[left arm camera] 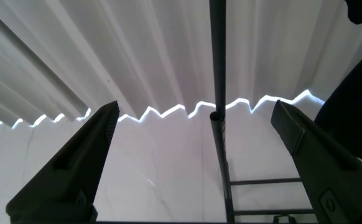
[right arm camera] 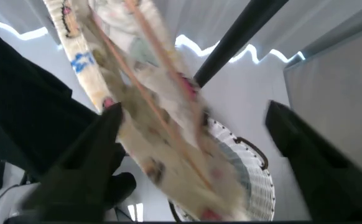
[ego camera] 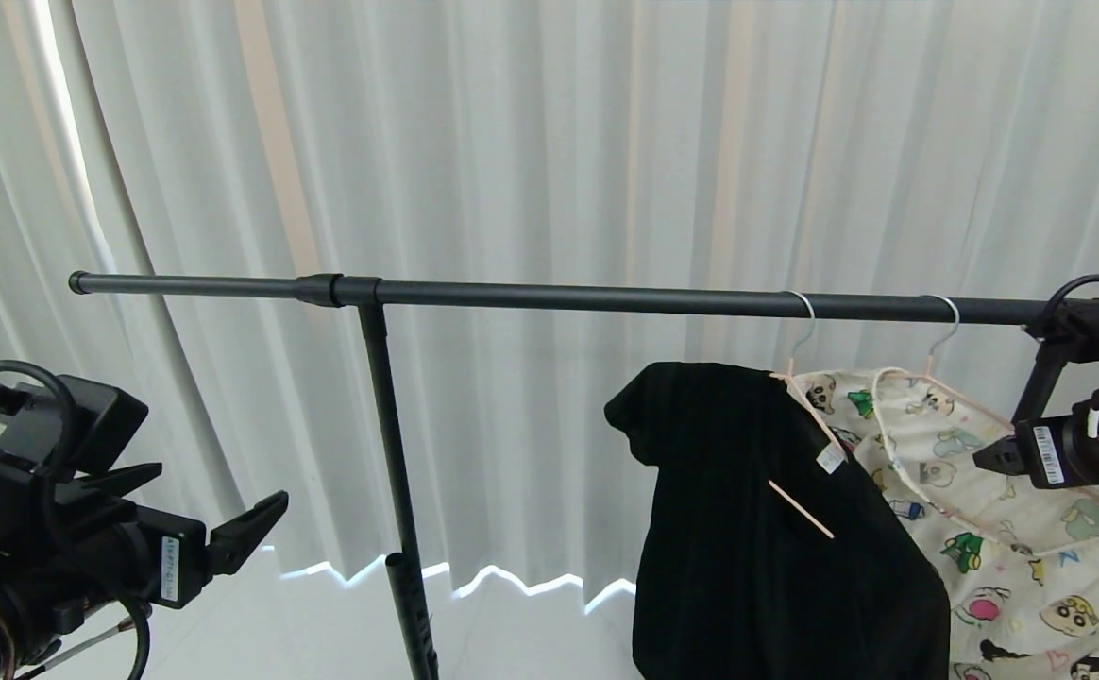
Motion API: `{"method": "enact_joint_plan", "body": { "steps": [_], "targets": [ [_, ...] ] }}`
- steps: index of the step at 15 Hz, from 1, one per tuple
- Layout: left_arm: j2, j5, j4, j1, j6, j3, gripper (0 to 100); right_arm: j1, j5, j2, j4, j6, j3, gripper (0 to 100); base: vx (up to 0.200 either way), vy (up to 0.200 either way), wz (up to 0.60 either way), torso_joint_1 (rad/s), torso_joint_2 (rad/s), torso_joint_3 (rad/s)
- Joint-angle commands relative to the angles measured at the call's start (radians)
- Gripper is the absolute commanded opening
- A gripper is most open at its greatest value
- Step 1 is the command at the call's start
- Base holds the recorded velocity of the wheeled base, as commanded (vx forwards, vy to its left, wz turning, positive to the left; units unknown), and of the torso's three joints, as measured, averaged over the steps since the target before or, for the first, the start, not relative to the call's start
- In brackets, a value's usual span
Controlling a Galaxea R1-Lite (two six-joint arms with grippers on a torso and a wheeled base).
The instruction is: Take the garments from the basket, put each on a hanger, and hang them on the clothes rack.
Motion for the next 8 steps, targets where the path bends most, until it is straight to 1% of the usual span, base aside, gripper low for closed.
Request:
{"method": "enact_joint_plan", "body": {
  "steps": [1,3,5,6,8],
  "targets": [
    [-0.001,0.001,-0.001,0.003,0.000,-0.013,100,0.000,0.000,-0.049,0.000,0.000,0.000,100,0.000,0.000,0.00,0.000,0.00,0.000],
    [0.003,0.002,-0.001,0.007,0.000,-0.022,100,0.000,0.005,-0.095,-0.001,0.014,-0.004,100,0.000,0.000,0.00,0.000,0.00,0.000],
    [0.007,0.002,-0.001,0.007,0.002,-0.027,100,-0.001,0.040,-0.149,-0.006,0.063,-0.015,100,0.000,0.000,0.00,0.000,0.00,0.000],
    [0.007,0.004,-0.001,0.009,0.002,-0.027,100,-0.003,0.054,-0.180,-0.001,0.063,-0.012,100,0.000,0.000,0.00,0.000,0.00,0.000],
    [0.008,0.021,-0.001,0.010,0.002,-0.038,100,-0.011,0.055,-0.226,0.009,0.011,-0.007,100,0.000,0.000,0.00,0.000,0.00,0.000]
  ]
}}
